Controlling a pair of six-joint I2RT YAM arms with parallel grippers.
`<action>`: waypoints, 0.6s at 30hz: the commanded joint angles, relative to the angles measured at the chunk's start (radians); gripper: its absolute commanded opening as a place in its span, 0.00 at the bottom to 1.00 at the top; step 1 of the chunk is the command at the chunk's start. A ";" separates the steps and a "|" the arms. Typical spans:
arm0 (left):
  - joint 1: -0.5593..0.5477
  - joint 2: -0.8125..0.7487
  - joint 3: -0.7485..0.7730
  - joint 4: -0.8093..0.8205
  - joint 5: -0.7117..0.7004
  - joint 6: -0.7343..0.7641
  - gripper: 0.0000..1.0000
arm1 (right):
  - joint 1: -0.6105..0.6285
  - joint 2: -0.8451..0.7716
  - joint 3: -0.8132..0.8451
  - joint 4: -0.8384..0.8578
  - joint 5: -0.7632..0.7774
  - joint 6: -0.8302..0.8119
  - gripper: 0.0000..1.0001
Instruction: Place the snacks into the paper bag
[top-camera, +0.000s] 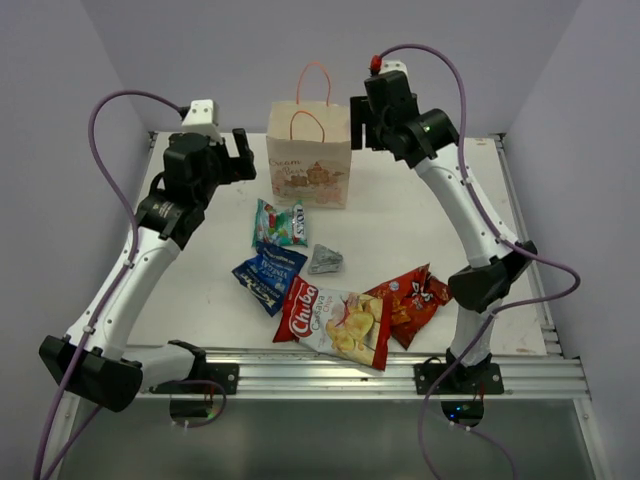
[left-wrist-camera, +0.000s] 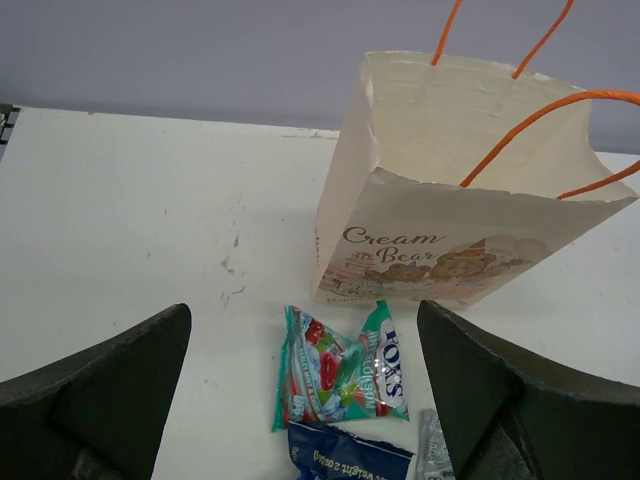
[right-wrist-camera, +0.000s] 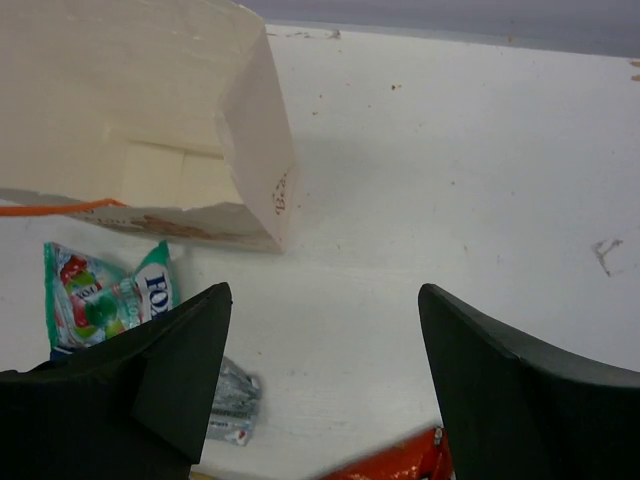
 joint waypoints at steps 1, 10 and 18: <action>0.012 -0.005 -0.001 0.009 0.006 -0.039 1.00 | -0.001 0.041 0.042 0.170 -0.027 -0.035 0.80; 0.012 -0.034 -0.073 0.004 0.043 -0.076 1.00 | -0.007 0.186 0.132 0.284 -0.071 -0.095 0.73; 0.012 -0.050 -0.105 -0.004 0.043 -0.088 1.00 | -0.010 0.263 0.105 0.310 -0.108 -0.062 0.70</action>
